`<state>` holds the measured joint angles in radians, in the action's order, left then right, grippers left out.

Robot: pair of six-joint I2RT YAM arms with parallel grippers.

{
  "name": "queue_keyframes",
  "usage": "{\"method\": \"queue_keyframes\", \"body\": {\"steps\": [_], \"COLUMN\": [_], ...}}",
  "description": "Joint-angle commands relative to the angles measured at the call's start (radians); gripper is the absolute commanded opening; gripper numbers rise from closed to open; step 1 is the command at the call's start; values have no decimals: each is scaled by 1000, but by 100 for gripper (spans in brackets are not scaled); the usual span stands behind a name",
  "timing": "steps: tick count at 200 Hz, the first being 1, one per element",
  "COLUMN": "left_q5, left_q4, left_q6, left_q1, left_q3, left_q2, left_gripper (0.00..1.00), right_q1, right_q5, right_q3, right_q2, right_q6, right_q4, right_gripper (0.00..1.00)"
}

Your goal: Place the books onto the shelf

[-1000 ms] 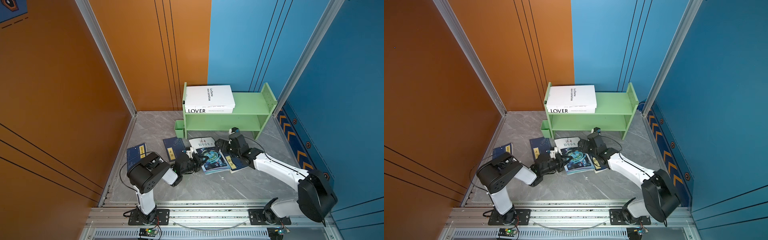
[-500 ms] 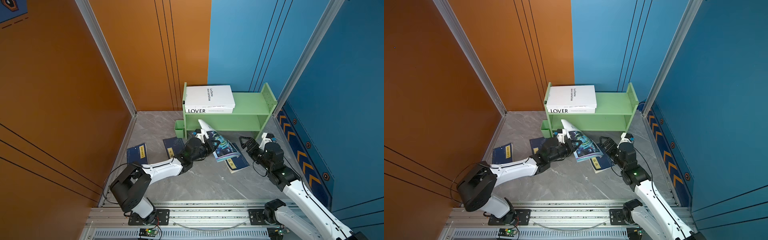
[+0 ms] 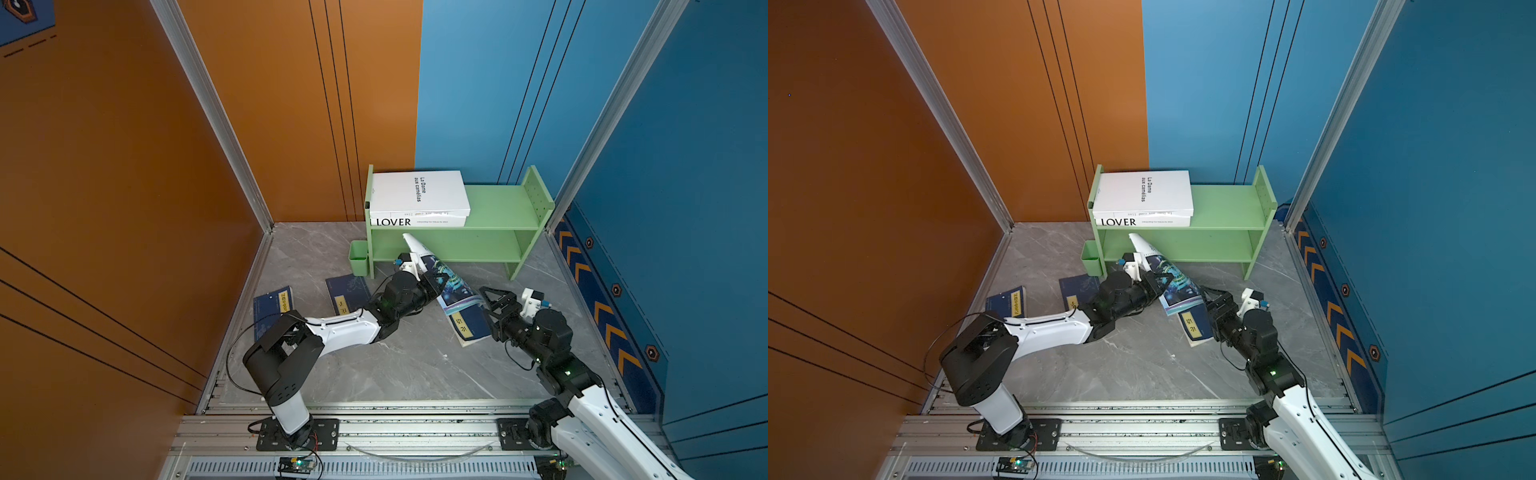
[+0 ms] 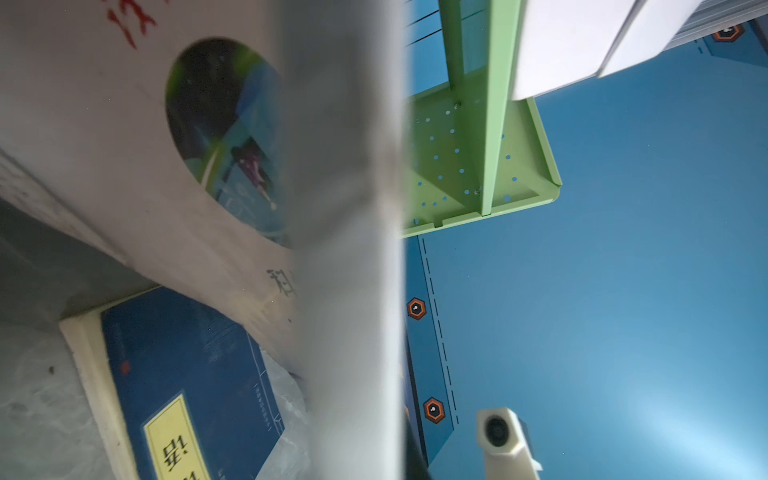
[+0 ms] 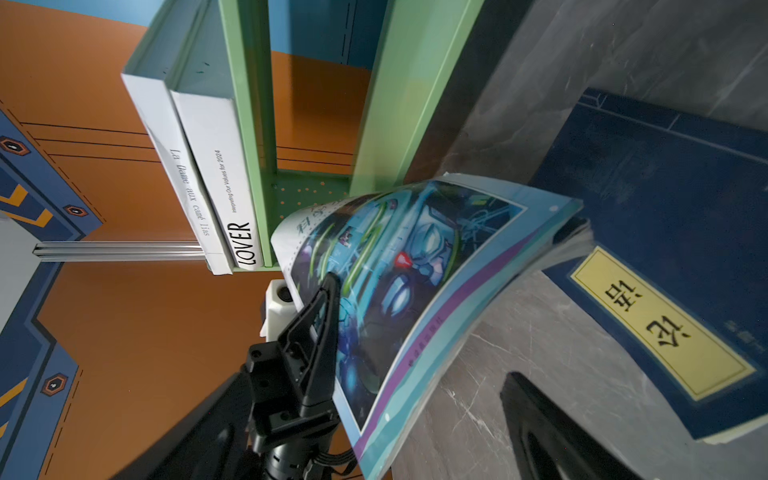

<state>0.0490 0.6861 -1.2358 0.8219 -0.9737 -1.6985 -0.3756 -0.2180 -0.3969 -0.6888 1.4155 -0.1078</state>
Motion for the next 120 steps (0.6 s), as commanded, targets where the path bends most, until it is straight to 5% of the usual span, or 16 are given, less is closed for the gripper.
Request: {"method": "queue_keyframes", "body": {"steps": [1,64,120], "left_q5": [-37,-1,-1], "left_q4": [90,117,138], "left_q6": [13,-30,-32], "left_q1": [19,22,29], "left_q3": [-49,-49,-8], "left_q2": [17,37,122], "left_gripper": [0,0,0], "right_q1": [-38,-50,-51], "right_q5": [-39,-28,-60], "right_q3": [-1,-86,-108], "right_q2": [-88,-241,-320], "right_q6": [54,27,34], "right_q4": [-132,-264,-466], "right_gripper": [95,90,54]}}
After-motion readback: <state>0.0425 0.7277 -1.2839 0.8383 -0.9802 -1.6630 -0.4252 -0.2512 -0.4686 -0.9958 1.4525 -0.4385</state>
